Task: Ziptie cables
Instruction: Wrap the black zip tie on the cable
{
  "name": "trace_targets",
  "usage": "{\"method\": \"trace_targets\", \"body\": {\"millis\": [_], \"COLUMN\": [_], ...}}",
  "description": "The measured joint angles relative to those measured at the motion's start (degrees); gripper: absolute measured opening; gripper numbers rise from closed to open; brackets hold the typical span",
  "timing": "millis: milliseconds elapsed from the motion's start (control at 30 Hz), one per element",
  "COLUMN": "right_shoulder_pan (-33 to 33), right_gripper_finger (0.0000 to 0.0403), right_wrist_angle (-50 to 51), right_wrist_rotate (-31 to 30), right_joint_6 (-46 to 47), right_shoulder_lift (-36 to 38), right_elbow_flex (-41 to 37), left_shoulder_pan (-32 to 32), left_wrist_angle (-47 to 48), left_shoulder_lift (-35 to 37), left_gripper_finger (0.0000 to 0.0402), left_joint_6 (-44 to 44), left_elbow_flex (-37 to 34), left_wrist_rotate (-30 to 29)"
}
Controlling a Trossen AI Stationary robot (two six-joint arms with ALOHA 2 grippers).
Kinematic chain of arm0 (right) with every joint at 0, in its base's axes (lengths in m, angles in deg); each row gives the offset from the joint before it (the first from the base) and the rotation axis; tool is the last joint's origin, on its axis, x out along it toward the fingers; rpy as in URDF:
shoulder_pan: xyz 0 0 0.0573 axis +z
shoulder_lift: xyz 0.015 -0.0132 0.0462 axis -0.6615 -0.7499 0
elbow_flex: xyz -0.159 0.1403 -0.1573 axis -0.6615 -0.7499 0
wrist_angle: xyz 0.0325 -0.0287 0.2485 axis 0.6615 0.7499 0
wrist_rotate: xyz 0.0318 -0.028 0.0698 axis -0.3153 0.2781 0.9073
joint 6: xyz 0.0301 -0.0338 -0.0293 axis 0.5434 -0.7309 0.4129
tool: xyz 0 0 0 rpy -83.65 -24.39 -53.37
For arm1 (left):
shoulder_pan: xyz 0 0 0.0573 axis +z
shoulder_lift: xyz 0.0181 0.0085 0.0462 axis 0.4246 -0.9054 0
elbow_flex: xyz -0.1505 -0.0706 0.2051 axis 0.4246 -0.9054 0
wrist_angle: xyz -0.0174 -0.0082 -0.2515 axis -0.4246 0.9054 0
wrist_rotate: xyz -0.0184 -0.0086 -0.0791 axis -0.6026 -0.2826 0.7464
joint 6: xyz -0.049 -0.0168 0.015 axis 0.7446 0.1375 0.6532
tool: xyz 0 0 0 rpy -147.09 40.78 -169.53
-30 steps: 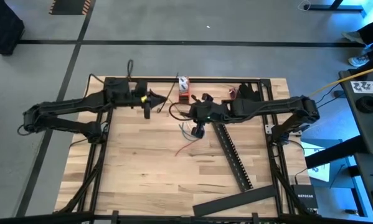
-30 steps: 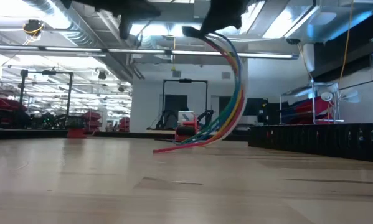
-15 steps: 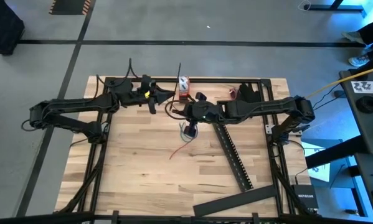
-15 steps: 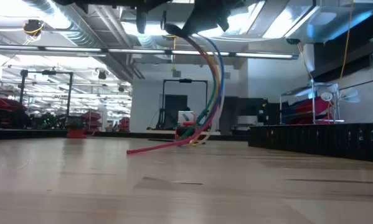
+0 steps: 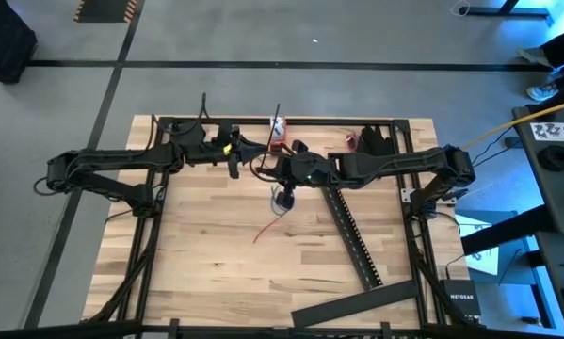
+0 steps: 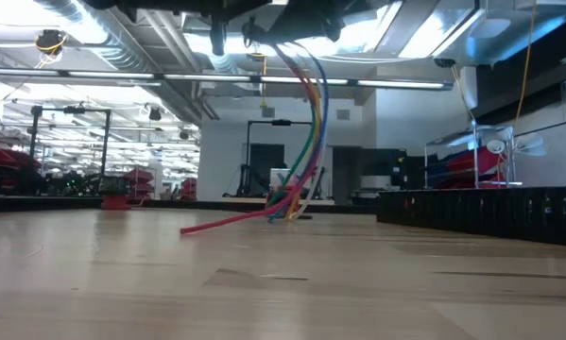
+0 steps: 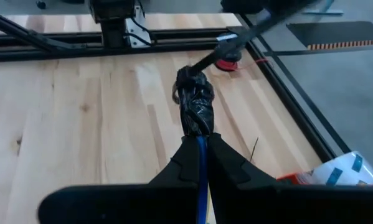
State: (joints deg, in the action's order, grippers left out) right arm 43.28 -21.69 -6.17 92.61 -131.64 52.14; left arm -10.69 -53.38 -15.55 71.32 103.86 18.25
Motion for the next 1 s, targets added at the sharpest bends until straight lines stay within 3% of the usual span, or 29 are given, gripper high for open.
{"method": "trace_targets", "body": {"millis": [333, 833, 1000], "right_shoulder_pan": [-0.4, 1.1, 1.1], "right_gripper_finger": [0.0010, 0.0011, 0.0049], "right_wrist_angle": [-2.1, -3.7, -3.0], "right_wrist_rotate": [0.2, 1.0, 1.0], "right_joint_6": [0.2, 2.1, 3.7], "right_shoulder_lift": [-2.1, -5.7, -6.0], "right_elbow_flex": [0.0, 0.0, 0.0], "left_shoulder_pan": [-2.9, -2.5, -3.4], "left_wrist_angle": [-7.3, -3.6, -2.2], "left_shoulder_lift": [-5.7, -6.4, -6.2], "left_gripper_finger": [0.0000, 0.0000, 0.0000], "left_joint_6": [1.9, -2.7, -5.3], "left_elbow_flex": [-0.2, -0.3, -3.2], "left_wrist_rotate": [-0.6, -0.8, -0.8]}}
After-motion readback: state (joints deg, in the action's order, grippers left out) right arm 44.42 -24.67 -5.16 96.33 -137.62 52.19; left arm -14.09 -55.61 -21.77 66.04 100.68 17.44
